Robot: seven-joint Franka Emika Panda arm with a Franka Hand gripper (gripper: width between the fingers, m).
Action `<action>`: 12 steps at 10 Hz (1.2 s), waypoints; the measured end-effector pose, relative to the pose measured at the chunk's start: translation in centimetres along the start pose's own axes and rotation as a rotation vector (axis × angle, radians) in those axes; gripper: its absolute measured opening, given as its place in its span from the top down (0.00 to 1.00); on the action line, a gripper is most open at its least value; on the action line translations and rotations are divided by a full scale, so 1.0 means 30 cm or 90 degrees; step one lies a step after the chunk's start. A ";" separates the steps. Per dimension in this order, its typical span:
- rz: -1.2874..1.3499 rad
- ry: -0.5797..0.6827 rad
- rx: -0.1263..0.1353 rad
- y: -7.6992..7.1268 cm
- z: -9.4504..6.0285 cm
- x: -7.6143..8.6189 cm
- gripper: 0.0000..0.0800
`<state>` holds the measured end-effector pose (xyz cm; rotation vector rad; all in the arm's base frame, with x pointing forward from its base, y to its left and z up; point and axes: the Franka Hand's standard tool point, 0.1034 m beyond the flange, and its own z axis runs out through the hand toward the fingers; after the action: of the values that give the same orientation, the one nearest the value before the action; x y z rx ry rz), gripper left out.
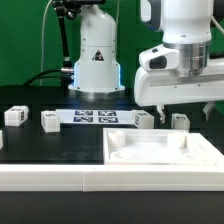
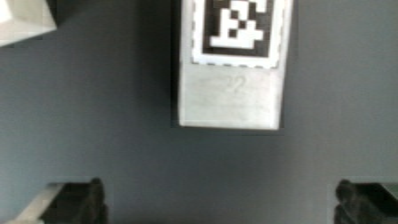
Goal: Assemble one leg
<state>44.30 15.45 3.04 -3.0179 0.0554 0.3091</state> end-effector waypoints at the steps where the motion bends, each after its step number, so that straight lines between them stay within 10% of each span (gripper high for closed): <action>1: -0.002 -0.037 -0.002 0.003 0.004 -0.001 0.19; 12: 0.002 -0.509 -0.034 -0.027 0.096 -0.108 0.19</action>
Offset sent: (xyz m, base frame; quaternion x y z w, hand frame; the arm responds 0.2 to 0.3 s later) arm -0.0044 0.0053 -0.0041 -0.0246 -0.1883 0.0105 0.9817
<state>40.60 16.66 0.99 -2.7007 -0.0169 1.4824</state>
